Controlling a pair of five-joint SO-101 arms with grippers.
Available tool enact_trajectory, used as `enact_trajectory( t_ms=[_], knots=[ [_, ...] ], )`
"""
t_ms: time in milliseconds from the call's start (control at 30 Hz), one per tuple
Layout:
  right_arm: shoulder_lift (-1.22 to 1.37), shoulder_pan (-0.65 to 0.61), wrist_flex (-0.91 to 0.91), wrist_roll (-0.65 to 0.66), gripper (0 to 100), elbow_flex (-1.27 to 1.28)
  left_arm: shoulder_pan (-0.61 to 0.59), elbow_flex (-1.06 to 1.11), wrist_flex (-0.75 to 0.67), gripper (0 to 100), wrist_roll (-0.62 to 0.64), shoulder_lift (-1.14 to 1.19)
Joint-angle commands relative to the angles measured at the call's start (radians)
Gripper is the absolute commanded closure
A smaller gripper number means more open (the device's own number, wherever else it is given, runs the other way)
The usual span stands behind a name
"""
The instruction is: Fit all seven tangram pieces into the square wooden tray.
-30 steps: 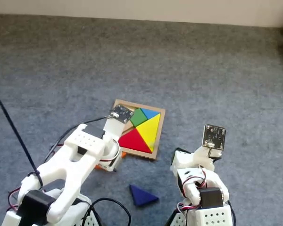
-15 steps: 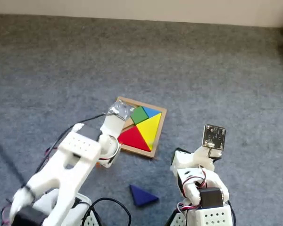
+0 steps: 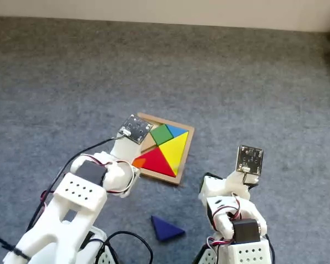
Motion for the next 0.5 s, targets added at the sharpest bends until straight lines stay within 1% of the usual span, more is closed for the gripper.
enact_trajectory(
  t_ms=[0, 233, 300, 467],
  knots=[
    [-0.008, 0.015, 0.01, 0.011, 99.4, 0.137, -0.015, -0.019, -0.034, 76, 0.038, 0.028],
    [-0.008, 0.015, 0.01, 0.011, 99.4, 0.137, -0.013, -0.031, -0.044, 77, 0.04, 0.028],
    [-0.008, 0.015, 0.01, 0.011, 99.4, 0.137, -0.005, -0.042, -0.012, 77, 0.038, 0.028],
    [-0.008, 0.015, 0.01, 0.011, 99.4, 0.137, 0.087, -0.035, 0.009, 77, 0.037, 0.039]
  ],
)
